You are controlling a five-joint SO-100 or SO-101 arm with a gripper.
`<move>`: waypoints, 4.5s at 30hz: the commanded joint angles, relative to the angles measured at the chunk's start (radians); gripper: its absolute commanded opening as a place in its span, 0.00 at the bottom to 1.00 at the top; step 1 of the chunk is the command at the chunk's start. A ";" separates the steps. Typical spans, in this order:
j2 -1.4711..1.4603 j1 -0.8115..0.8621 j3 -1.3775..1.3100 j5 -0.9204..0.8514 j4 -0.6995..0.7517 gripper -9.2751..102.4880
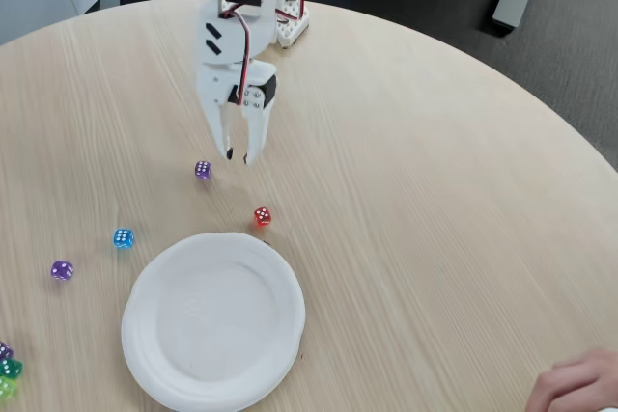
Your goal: Pick a purple dice and put it in the plate.
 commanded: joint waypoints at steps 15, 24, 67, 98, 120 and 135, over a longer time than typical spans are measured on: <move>-0.123 0.138 -0.058 0.063 -0.009 0.20; -0.140 0.193 -0.060 0.034 -0.009 0.23; -0.258 0.192 -0.055 0.012 -0.261 0.17; -0.258 0.193 -0.058 0.006 -0.249 0.08; 0.074 0.192 -0.060 0.043 -0.258 0.08; 0.051 0.295 -0.242 0.025 -0.262 0.08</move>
